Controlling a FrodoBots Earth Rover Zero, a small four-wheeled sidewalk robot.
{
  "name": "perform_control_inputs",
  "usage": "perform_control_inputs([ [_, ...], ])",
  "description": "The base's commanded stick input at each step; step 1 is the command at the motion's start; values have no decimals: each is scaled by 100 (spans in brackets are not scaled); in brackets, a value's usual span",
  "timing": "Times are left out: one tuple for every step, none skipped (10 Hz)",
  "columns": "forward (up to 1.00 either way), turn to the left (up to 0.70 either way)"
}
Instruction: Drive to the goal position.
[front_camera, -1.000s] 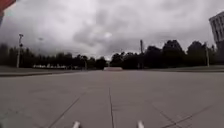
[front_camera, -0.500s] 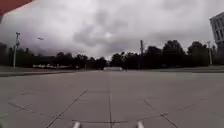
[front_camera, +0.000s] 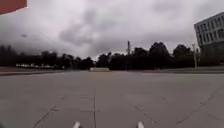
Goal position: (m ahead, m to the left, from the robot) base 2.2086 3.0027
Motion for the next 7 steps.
perform_control_inputs([
  [100, 13],
  [100, 14],
  [100, 14],
  [100, 12],
  [100, 4],
  [100, 0],
  [100, 0],
])
